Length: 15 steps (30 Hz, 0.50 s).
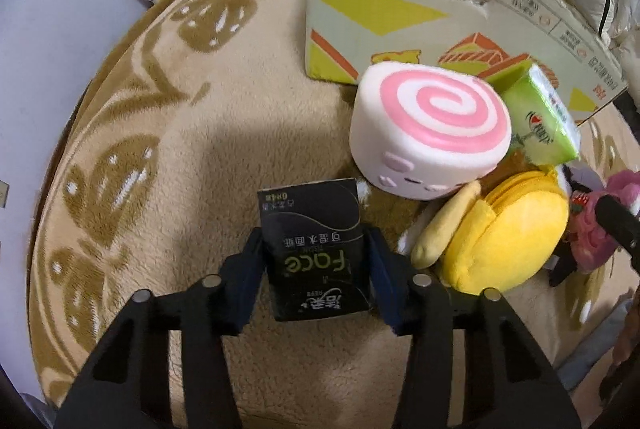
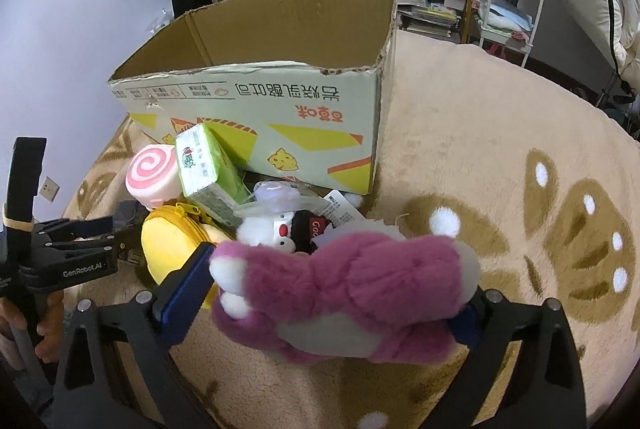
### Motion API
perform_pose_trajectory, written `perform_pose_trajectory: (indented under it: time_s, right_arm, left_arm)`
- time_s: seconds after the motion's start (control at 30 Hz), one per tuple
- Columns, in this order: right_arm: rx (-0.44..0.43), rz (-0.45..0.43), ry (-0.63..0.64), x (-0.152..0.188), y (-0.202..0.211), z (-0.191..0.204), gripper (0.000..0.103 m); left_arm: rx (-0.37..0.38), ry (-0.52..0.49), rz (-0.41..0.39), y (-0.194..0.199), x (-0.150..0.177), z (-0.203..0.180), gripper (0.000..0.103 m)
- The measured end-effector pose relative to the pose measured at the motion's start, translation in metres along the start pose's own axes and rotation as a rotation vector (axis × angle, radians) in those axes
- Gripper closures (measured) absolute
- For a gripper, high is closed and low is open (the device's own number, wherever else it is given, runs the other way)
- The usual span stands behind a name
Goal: Organize soft objects
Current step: 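Grasp the black Face tissue pack with the left tool while the right tool grasps the pink plush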
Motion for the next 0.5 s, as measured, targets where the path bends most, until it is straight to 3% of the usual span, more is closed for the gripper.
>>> perform_pose_trajectory:
  time_s: [0.1,0.5]
  right_arm:
    - [-0.01,0.002,0.001,0.0,-0.001,0.0,0.009]
    - [-0.015,-0.02,-0.006,0.0,0.004,-0.004,0.013]
  left_arm:
    - [0.008,-0.001,-0.014,0.002,0.0,-0.001,0.056]
    - [-0.013,-0.009,-0.097,0.026,0.003,-0.002,0.056]
Point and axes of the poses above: each gripper's, at about its wrist camera, not at the fingertips, and y roughly against the way its jaws point, z to its left, x to its underside, the point moved 6 cm from there along -y, roughly the way its jaws point, and after that the axes turned 1 degree about -z, right-handed, at the moved point
